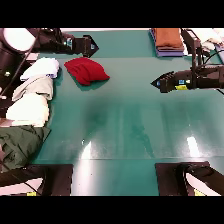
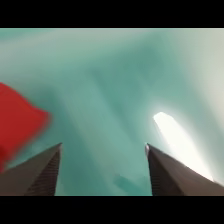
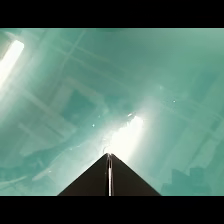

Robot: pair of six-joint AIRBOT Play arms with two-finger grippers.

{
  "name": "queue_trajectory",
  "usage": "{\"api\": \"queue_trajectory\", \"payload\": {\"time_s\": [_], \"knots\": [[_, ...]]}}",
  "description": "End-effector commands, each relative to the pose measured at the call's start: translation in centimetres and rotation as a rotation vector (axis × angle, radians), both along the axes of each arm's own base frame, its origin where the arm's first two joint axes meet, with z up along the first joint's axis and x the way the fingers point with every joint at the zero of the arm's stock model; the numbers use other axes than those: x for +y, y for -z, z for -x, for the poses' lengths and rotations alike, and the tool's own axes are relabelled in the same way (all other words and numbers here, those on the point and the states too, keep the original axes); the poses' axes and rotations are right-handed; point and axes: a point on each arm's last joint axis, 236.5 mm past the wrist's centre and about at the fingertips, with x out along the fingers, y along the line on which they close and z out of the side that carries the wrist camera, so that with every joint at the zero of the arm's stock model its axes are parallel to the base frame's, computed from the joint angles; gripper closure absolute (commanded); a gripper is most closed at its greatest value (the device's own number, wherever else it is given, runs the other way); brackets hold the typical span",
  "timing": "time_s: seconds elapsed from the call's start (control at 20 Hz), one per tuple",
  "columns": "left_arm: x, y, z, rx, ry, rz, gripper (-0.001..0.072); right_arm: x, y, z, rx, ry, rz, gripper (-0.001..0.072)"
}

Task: Fold the shirts.

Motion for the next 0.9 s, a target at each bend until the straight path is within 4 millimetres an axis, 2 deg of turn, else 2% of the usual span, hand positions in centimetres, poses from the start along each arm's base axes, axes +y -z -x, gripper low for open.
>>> {"api": "queue_trajectory", "payload": {"time_s": [0.0, 0.2, 0.35, 0.45, 0.5, 0.7, 0.75, 0.8, 0.85], "knots": [[3.2, 5.2, -5.2, 0.040, -0.174, -0.065, 0.0096, 0.1, 0.0, 0.2, 0.006, -0.006, 0.000, 0.0694], [3.2, 17.6, -8.7, 0.249, -0.221, -0.099, 0.0096, 0.1, 0.0, 0.2, 0.006, -0.005, 0.000, 0.0694], [2.6, 23.4, -10.4, 0.293, -0.232, -0.103, 0.0096, 0.1, 0.0, 0.2, 0.006, -0.006, 0.000, 0.0694], [2.3, 25.1, -11.2, 0.296, -0.239, -0.089, 0.0096, 0.1, 0.0, 0.2, 0.007, -0.006, 0.000, 0.0694], [2.3, 25.3, -11.5, 0.284, -0.242, -0.083, 0.0096, 0.1, 0.0, 0.2, 0.006, -0.006, 0.000, 0.0694], [2.1, 23.3, -13.0, 0.201, -0.254, -0.046, 0.0099, 0.1, 0.1, 0.2, 0.007, -0.006, 0.000, 0.0694], [2.0, 23.0, -13.1, 0.198, -0.253, -0.044, 0.0197, 0.1, 0.1, 0.2, 0.008, -0.007, 0.000, 0.0694], [1.9, 22.5, -13.1, 0.197, -0.250, -0.045, 0.0535, 0.1, 0.1, 0.3, 0.009, -0.007, 0.000, 0.0694], [1.8, 21.4, -13.2, 0.190, -0.241, -0.049, 0.0674, 0.1, 0.0, 0.2, 0.007, -0.006, 0.000, 0.0694]]}}
